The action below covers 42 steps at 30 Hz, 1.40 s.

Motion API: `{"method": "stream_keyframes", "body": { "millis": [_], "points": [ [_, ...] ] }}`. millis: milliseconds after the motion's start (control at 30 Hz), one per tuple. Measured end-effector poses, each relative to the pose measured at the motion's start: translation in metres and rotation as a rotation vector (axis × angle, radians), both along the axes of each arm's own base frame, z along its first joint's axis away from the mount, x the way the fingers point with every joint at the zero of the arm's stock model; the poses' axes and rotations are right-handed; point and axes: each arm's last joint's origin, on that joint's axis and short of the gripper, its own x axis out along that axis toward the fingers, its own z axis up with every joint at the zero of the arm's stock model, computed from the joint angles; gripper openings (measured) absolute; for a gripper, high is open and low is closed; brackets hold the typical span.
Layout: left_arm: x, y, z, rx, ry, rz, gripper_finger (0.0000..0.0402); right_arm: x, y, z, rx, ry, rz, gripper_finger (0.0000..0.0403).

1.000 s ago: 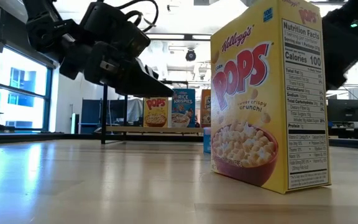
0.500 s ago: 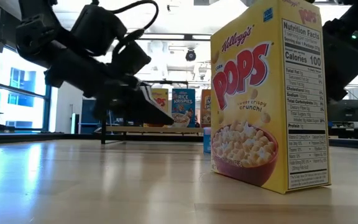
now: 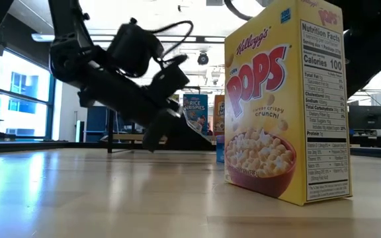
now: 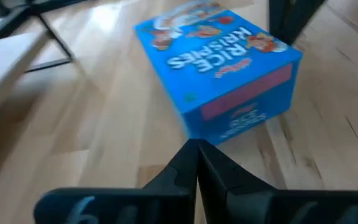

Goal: Stack cereal on shelf
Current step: Put the blue cereal box on the shelf aligned with the other blue cereal box

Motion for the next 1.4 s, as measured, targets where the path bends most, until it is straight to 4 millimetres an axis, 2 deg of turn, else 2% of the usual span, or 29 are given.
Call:
{"method": "stream_keyframes", "body": {
  "millis": [367,500,700,933,1167,1400],
  "points": [
    [0.008,-0.003,0.001,0.007,-0.015,-0.068,0.0,0.003,-0.003,0.002,-0.044,-0.022,-0.007,0.0],
    [0.008,0.0,0.003,0.048,-0.012,0.014,0.0,0.001,-0.001,0.002,-0.044,-0.024,-0.006,0.0],
    [0.008,0.023,0.008,0.001,-0.038,0.136,0.0,0.001,0.002,0.002,-0.003,-0.011,0.018,0.0],
    [0.012,0.039,0.01,-0.127,-0.055,0.022,0.0,0.005,-0.006,0.002,-0.002,-0.008,0.002,0.0],
    [0.014,0.036,0.011,-0.151,-0.054,-0.063,0.0,0.008,-0.013,0.001,0.007,0.003,-0.001,0.0],
    [0.013,0.035,0.011,-0.169,-0.038,-0.091,0.0,0.008,-0.008,0.003,-0.032,-0.027,0.01,0.0]
  ]
}}
